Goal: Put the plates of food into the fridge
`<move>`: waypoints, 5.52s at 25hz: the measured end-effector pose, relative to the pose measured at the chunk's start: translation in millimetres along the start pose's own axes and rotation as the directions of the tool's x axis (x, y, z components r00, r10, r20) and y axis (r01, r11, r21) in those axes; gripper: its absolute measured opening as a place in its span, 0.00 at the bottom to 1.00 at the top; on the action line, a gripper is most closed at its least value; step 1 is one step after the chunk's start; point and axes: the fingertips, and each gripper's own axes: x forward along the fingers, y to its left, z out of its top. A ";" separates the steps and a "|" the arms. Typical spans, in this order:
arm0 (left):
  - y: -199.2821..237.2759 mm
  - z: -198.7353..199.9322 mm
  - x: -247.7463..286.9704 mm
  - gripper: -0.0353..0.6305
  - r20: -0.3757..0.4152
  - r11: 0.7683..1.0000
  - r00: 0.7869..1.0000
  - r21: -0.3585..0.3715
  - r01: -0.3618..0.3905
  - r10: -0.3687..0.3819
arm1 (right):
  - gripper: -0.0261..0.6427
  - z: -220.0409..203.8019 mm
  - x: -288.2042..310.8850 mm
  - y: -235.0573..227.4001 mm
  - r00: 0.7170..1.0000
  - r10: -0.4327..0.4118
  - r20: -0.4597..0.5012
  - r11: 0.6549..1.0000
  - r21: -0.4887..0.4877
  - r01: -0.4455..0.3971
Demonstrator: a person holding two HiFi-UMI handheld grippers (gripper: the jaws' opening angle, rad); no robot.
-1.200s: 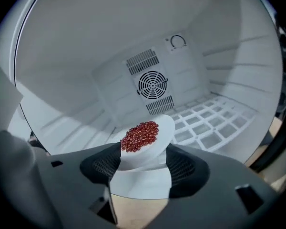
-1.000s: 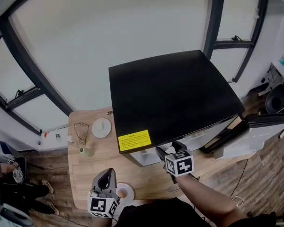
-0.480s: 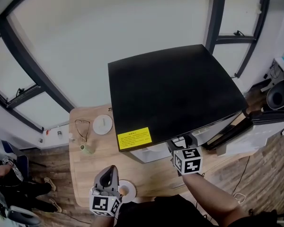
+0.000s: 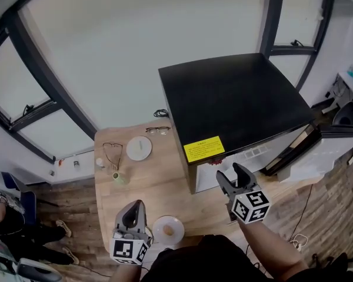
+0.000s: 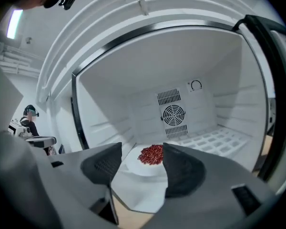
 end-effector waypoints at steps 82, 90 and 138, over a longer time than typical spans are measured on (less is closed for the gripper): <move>12.2 -58.9 -97.6 0.06 -0.055 0.952 0.952 0.043 0.303 -0.301 | 0.09 -240.0 -104.4 137.6 1.000 -0.017 0.005 0.307 0.952 0.001; -11.7 -37.9 -54.7 0.06 -0.018 0.956 0.956 0.033 0.292 -0.292 | 0.09 -201.2 -116.2 76.5 0.998 -0.054 0.014 0.324 0.946 0.004; -77.7 13.2 81.3 0.06 -0.002 1.000 1.000 -0.024 -0.001 0.001 | 0.10 -30.2 -36.1 -176.6 0.991 -0.124 0.052 0.506 0.863 0.018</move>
